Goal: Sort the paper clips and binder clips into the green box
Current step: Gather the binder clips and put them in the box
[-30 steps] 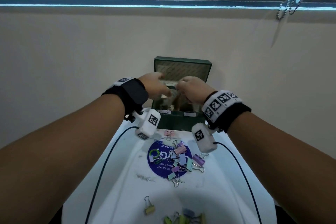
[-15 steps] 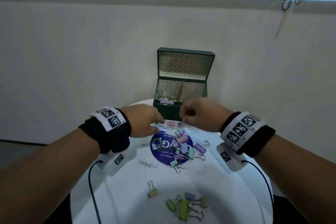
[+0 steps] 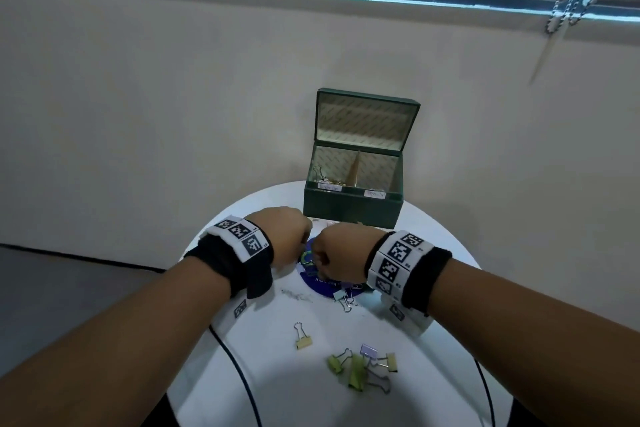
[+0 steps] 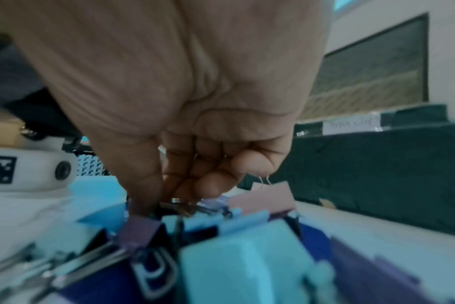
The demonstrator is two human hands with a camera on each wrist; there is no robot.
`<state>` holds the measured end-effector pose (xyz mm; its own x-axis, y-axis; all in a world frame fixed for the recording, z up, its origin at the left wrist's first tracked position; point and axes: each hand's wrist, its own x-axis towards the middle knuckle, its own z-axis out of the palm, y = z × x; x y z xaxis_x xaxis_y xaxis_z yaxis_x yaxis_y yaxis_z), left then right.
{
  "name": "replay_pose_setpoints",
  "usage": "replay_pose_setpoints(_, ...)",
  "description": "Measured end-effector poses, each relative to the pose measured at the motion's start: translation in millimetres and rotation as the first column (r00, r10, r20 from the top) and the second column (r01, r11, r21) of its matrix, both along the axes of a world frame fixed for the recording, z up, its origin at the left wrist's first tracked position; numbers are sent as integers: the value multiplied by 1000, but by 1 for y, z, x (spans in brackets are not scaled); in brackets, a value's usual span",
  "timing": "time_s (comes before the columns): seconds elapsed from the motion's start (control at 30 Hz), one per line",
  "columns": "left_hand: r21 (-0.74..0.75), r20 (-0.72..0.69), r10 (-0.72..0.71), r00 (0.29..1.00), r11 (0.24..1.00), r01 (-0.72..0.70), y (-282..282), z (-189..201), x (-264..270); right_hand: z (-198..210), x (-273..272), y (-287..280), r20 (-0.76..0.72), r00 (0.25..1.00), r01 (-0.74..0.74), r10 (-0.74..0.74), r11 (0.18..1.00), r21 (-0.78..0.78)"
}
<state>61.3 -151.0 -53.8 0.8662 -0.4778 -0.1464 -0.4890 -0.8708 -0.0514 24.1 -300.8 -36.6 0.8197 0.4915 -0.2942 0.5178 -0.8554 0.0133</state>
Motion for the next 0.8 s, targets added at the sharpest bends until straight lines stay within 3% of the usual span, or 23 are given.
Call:
replay_pose_setpoints(0.13,-115,94,9,995,993,2,2,4,-7,0,-2,-7,-56,997,54,-49,995,84)
replay_pose_setpoints(0.2,-218,142,18,990,976,14,3,7,-9,5,4,-17,-47,996,85,-75,959,270)
replay_pose_setpoints(0.3,-358,195,24,980,932,49,2,12,-10,10,15,-32,-45,982,166,-182,733,660)
replay_pose_setpoints(0.37,-405,193,-1,981,911,81,-1,14,-11,11,17,-35,-74,971,201,-228,608,768)
replay_pose_setpoints(0.57,-557,164,10,986,826,84,-4,15,-13,6,21,-30,-140,946,265,-293,445,855)
replay_pose_setpoints(0.7,-606,166,-3,986,788,105,-5,17,-17,11,24,-28,-290,908,388,-302,349,853)
replay_pose_setpoints(0.8,-561,206,18,978,822,103,-3,16,-17,21,39,-40,-196,881,392,-431,430,813)
